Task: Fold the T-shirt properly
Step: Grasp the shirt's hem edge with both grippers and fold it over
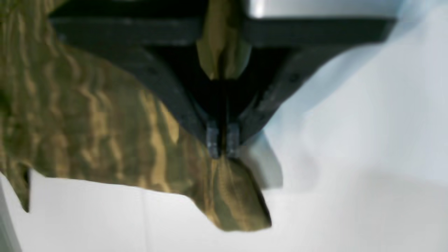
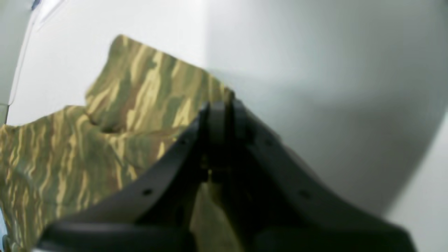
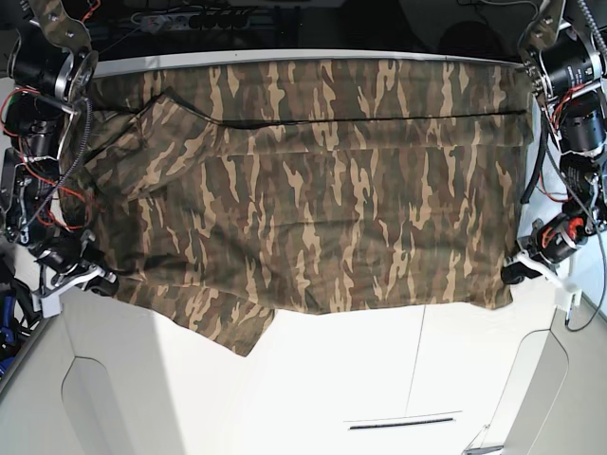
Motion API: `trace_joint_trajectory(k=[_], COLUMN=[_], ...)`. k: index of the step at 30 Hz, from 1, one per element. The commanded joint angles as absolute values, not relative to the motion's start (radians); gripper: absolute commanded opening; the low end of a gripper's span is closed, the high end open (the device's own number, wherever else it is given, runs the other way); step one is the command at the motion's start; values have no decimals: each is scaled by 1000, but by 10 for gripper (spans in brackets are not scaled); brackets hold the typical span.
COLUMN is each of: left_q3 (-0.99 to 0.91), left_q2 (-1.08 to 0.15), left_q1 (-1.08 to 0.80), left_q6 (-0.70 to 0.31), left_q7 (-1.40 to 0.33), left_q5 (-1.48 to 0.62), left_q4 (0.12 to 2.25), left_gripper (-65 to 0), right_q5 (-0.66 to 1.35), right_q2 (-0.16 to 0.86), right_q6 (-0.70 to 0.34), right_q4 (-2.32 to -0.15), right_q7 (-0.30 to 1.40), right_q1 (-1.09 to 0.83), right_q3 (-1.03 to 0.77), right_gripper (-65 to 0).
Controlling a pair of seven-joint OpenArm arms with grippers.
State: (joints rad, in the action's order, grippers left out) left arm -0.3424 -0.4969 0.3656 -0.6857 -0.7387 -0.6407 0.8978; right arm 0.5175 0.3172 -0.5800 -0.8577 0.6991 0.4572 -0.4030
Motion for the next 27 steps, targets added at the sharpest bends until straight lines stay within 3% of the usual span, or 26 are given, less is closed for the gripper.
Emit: trace_joint_trajectory(k=[1, 6, 17, 27], left_q3=[-345, -347, -347, -348], left_q2=[-519, -537, -607, -635], left_q1=[384, 315, 108, -34], left_q6=[-698, -698, -698, -698], left_q7=[-754, -894, -913, -1031], left_q5=[-687, -802, -808, -820], left_q4=[942, 1095, 1392, 1523], left_gripper=[-650, -650, -650, -650], right_q5=[559, 619, 700, 836], right_q2=[347, 378, 420, 421], right_q6=[-589, -591, -591, -591], right_q4=[-897, -1034, -1329, -1393], right_q7=[690, 722, 761, 895], right_q1=[466, 366, 126, 19], right_q3=[-405, -406, -479, -605], right_gripper=[-650, -650, -650, -650])
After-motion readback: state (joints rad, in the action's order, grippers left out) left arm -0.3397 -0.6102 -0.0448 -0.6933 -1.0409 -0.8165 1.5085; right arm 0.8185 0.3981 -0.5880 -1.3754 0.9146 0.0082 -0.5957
